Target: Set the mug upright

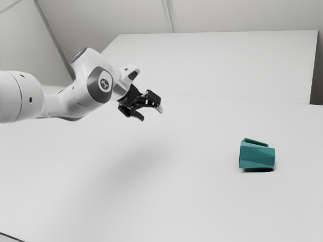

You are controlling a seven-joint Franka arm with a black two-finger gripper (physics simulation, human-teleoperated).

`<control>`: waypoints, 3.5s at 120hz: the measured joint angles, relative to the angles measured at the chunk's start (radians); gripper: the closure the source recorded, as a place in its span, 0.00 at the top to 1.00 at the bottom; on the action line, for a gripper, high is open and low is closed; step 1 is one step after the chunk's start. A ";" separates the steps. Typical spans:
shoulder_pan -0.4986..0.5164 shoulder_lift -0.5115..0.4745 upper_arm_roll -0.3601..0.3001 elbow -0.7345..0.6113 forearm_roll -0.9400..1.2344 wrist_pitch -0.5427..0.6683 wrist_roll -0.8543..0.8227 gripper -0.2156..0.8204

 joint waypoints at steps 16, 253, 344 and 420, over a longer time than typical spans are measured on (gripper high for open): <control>-0.009 0.022 -0.083 -0.001 -0.161 0.084 -0.058 0.79; -0.217 0.437 -0.309 0.284 -0.264 0.309 0.120 0.57; -0.219 0.412 -0.284 0.353 -0.155 0.306 0.116 0.05; -0.219 -0.053 -0.161 -0.025 0.340 -0.233 -0.102 0.03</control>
